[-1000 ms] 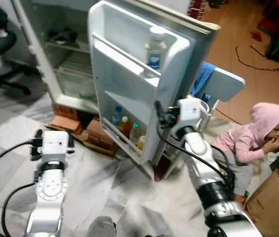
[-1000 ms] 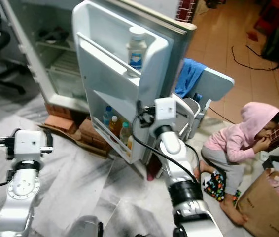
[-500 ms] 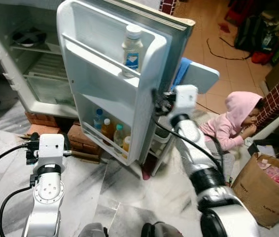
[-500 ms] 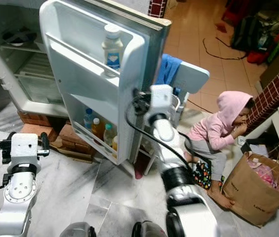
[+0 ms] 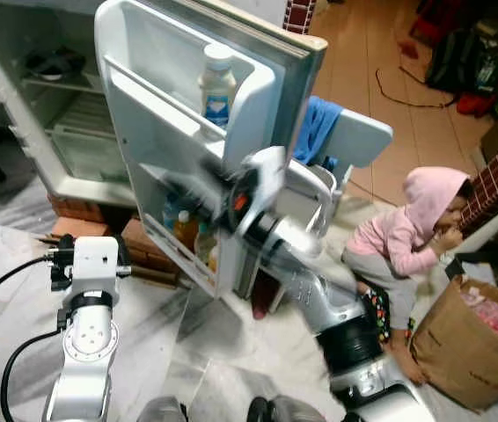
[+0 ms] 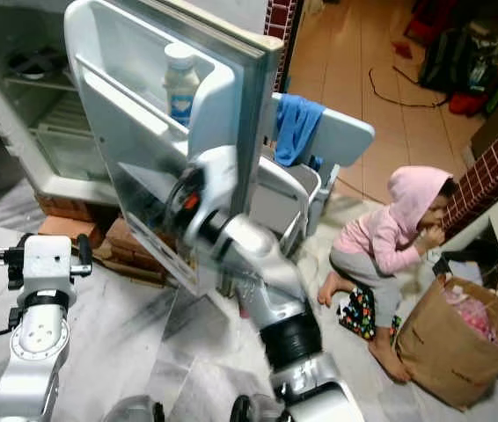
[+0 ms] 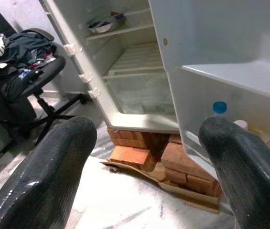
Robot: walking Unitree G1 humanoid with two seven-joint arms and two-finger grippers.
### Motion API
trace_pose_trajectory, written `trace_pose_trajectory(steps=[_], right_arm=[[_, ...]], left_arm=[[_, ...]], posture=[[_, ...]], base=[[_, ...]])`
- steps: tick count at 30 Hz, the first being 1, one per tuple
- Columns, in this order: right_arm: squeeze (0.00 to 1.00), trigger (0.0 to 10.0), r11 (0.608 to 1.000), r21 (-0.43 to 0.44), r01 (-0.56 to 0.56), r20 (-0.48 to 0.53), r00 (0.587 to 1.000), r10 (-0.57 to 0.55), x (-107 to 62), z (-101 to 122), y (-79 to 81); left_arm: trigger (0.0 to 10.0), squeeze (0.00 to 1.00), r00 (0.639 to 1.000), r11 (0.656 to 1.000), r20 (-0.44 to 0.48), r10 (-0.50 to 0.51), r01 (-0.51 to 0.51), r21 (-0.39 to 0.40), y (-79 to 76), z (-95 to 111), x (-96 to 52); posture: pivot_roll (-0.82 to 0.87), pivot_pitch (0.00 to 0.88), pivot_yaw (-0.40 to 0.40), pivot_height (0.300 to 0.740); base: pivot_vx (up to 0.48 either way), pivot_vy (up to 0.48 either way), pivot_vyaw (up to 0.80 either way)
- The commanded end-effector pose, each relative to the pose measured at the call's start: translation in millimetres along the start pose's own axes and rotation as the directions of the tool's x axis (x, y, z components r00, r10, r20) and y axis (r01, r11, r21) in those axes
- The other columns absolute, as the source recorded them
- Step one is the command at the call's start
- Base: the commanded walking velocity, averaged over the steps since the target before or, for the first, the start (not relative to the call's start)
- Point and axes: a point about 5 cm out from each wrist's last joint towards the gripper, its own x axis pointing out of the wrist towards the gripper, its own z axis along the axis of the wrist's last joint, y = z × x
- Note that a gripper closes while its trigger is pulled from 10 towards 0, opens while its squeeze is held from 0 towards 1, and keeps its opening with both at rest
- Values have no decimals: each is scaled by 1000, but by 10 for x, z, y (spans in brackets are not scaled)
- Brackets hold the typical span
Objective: Restocking fridge
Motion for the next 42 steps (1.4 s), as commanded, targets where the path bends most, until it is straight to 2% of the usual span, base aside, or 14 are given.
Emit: trace_pose_trajectory(steps=[1,6,8,14,16,18,25,29,36,37,38,40,41,42], right_arm=[[0,10000,998,12,-62,7,998,62,-184,113,32],[0,10000,1000,27,-6,-40,999,7,-519,92,-97],[0,10000,991,-37,130,-152,979,-134,-883,-15,-282],[0,10000,968,-122,219,-210,948,-241,-1010,-75,-394],[0,10000,922,-207,328,-246,895,-373,-1089,-122,-551],[0,10000,723,-407,558,-217,710,-670,-1206,-95,-933],[0,10000,532,-417,737,-12,580,-814,-971,182,-1163],[0,10000,492,-361,793,44,541,-840,-765,272,-1205],[0,10000,578,-244,779,70,608,-791,-311,306,-1111],[0,10000,694,-124,709,68,704,-707,-76,306,-969],[0,10000,694,-124,709,68,704,-707,-76,306,-969],[0,10000,868,67,491,97,863,-496,259,338,-647],[0,10000,868,67,491,97,863,-496,259,338,-647],[0,10000,946,130,297,126,941,-313,391,377,-394]], left_arm=[[10000,0,1000,1000,9,1,-1,4,24,12,-25],[10000,0,1000,1000,4,9,-9,6,56,-1,-33],[10000,0,1000,1000,-3,10,-10,13,77,-21,-49],[10000,0,1000,1000,-6,10,-10,14,84,-30,-54],[10000,0,1000,1000,-7,8,-8,16,78,-30,-51],[10000,0,1000,1000,-6,11,-11,23,76,-8,-35],[10000,0,998,998,-11,54,-54,27,175,16,-95],[10000,0,997,996,-31,77,-76,39,230,-24,-176],[10000,0,995,996,-36,88,-86,35,255,-23,-226],[10000,0,996,996,-34,86,-85,32,254,-11,-223],[10000,0,996,996,-34,86,-85,32,254,-11,-223],[10000,0,996,996,-28,81,-80,25,244,9,-212],[10000,0,996,996,-28,81,-80,25,244,9,-212],[10000,0,997,997,-26,76,-75,21,233,21,-211]], posture=[[192,68,-79,740],[189,72,-76,740],[183,78,-71,740],[177,81,-66,740],[176,84,-64,740],[184,97,-60,740],[213,144,-77,740],[232,162,-88,740],[255,166,-100,740],[253,164,-101,740],[253,164,-101,740],[251,164,-100,740],[251,164,-100,740],[249,162,-99,740]], base=[[0,0,0],[0,0,0],[0,0,0],[0,0,0],[0,0,0],[0,0,0],[0,0,0],[0,0,0],[0,0,0],[0,0,0],[0,0,0],[0,0,0],[0,0,0],[0,0,0]])
